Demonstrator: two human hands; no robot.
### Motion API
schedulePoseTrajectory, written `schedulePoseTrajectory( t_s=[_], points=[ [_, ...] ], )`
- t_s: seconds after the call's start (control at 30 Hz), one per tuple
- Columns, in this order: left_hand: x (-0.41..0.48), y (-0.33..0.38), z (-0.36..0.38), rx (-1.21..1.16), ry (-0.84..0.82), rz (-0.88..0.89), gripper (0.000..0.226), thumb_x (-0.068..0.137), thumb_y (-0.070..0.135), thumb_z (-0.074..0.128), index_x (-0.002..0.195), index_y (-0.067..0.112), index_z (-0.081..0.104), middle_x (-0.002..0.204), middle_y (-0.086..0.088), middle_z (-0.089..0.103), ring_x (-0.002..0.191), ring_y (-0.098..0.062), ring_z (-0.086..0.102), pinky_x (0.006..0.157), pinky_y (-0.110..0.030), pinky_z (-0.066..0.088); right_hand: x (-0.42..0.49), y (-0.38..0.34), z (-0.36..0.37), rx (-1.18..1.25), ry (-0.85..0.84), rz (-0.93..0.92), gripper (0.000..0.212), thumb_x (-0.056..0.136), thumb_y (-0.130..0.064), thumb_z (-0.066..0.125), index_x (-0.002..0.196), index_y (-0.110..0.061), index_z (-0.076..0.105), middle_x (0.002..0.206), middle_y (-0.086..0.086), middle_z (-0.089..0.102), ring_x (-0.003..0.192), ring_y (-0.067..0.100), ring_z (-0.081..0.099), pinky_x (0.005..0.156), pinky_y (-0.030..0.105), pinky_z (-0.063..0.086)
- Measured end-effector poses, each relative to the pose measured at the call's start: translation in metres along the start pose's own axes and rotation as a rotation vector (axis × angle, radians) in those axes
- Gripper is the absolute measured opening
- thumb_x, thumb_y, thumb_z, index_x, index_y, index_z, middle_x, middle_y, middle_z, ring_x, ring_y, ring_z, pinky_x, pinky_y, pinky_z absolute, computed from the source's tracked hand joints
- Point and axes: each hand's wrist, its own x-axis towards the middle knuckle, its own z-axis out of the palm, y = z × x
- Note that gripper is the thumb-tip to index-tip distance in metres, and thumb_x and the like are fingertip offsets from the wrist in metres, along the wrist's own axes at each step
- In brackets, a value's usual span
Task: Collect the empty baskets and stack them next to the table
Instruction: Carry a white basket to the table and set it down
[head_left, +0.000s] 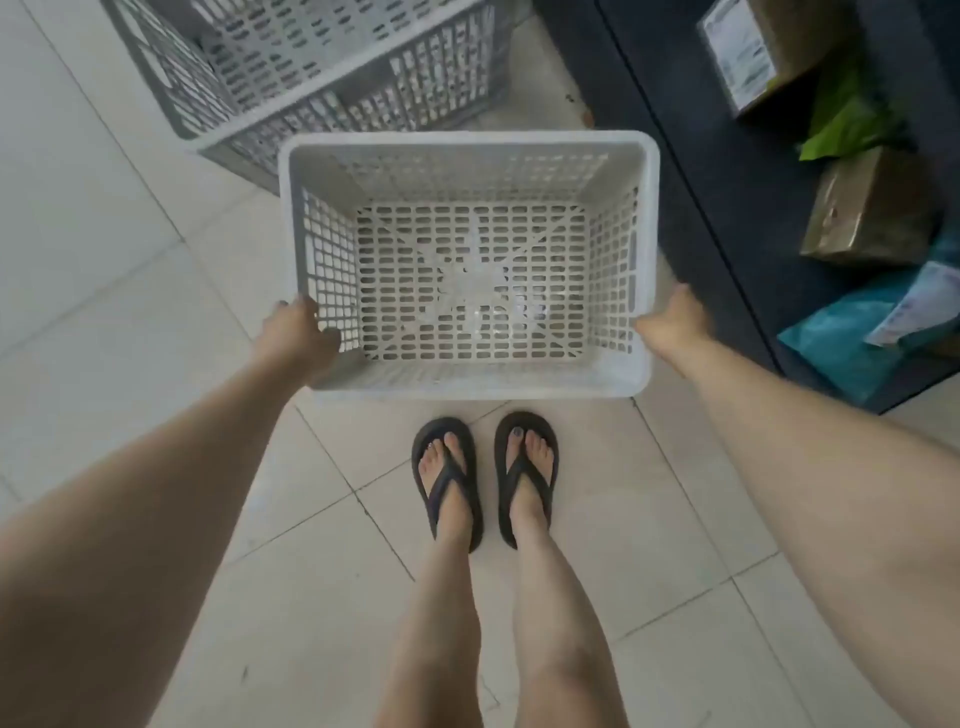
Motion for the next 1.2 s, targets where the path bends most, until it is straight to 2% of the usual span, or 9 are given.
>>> schedulePoseTrajectory(
  t_s=[0.13,0.27,0.33,0.43,0.53,0.7,0.8,1.07,1.2],
  points=[
    [0.057,0.001,0.032,0.108,0.208,-0.072,0.047,0.086,0.02,0.052,0.126,0.0,0.037,0.127,-0.026,0.042,0.119,-0.044,0.041,0.096,-0.052,0.038,0.049,-0.004,0.031,0.075,0.18,0.064,0.073,0.086,-0.016,0.059,0.145,-0.009,0.017,0.137,0.018,0.046,0.118,0.036,0.052,0.093,0.045,0.049],
    [0.096,-0.008,0.058,-0.11,0.247,-0.178,0.066,0.087,0.023,0.055,0.14,0.0,0.022,0.141,-0.022,0.037,0.126,-0.042,0.04,0.103,-0.048,0.037,0.082,0.0,0.058,0.23,0.23,0.065,0.061,0.088,-0.02,0.059,0.14,-0.012,0.028,0.129,0.007,0.056,0.105,0.027,0.06,0.062,0.025,0.046],
    [0.108,-0.014,0.061,-0.307,0.304,-0.235,0.061,0.086,0.017,0.053,0.139,0.004,0.027,0.136,-0.017,0.047,0.12,-0.035,0.049,0.095,-0.037,0.043,0.095,0.005,0.065,0.299,0.271,0.029,0.047,0.086,-0.017,0.055,0.131,-0.018,0.04,0.118,0.002,0.062,0.092,0.024,0.062,0.065,0.027,0.046],
    [0.114,-0.022,0.061,-0.398,0.448,-0.23,0.013,0.081,0.007,0.04,0.089,0.012,0.05,0.081,-0.004,0.054,0.088,-0.026,0.051,0.077,-0.033,0.044,0.108,0.009,0.064,0.428,0.328,0.01,0.028,0.083,-0.009,0.045,0.106,-0.021,0.055,0.104,-0.002,0.063,0.09,0.021,0.062,0.078,0.032,0.053],
    [0.108,-0.02,0.058,-0.369,0.43,-0.2,0.027,0.081,0.005,0.037,0.063,0.021,0.026,0.069,0.001,0.037,0.081,-0.022,0.042,0.067,-0.03,0.033,0.111,0.005,0.059,0.531,0.314,0.051,0.027,0.082,-0.001,0.038,0.086,-0.022,0.054,0.094,-0.002,0.062,0.083,0.018,0.061,0.07,0.026,0.05],
    [0.078,-0.013,0.036,-0.389,0.437,-0.205,0.019,0.083,0.006,0.038,0.072,0.02,0.031,0.106,-0.023,0.055,0.094,-0.035,0.053,0.072,-0.035,0.035,0.085,0.008,0.04,0.593,0.253,0.113,0.034,0.08,0.001,0.036,0.095,-0.022,0.056,0.077,-0.009,0.058,0.064,0.009,0.055,0.059,0.022,0.049],
    [0.048,-0.015,0.012,-0.381,0.389,-0.216,0.009,0.084,0.008,0.038,0.09,0.013,0.037,0.113,-0.023,0.056,0.096,-0.034,0.054,0.071,-0.033,0.034,0.05,0.009,0.015,0.6,0.206,0.139,0.034,0.077,0.007,0.036,0.077,-0.022,0.054,0.07,-0.007,0.056,0.057,0.008,0.051,0.039,0.014,0.039],
    [-0.077,-0.01,-0.083,-0.442,0.354,-0.205,0.011,0.078,0.005,0.037,0.086,0.012,0.038,0.081,-0.004,0.046,0.072,-0.023,0.045,0.061,-0.026,0.039,-0.084,0.021,-0.065,0.668,0.251,0.277,0.044,0.084,0.002,0.037,0.117,-0.015,0.06,0.1,0.0,0.062,0.07,0.012,0.054,0.046,0.017,0.041],
    [-0.131,-0.011,-0.128,-0.552,0.312,-0.208,0.016,0.074,0.004,0.041,0.087,0.013,0.044,0.069,0.004,0.043,0.057,-0.009,0.041,0.043,-0.019,0.033,-0.15,0.038,-0.098,0.718,0.281,0.27,0.039,0.082,0.002,0.038,0.107,-0.017,0.062,0.084,-0.005,0.06,0.069,0.012,0.053,0.055,0.023,0.045]
  ],
)
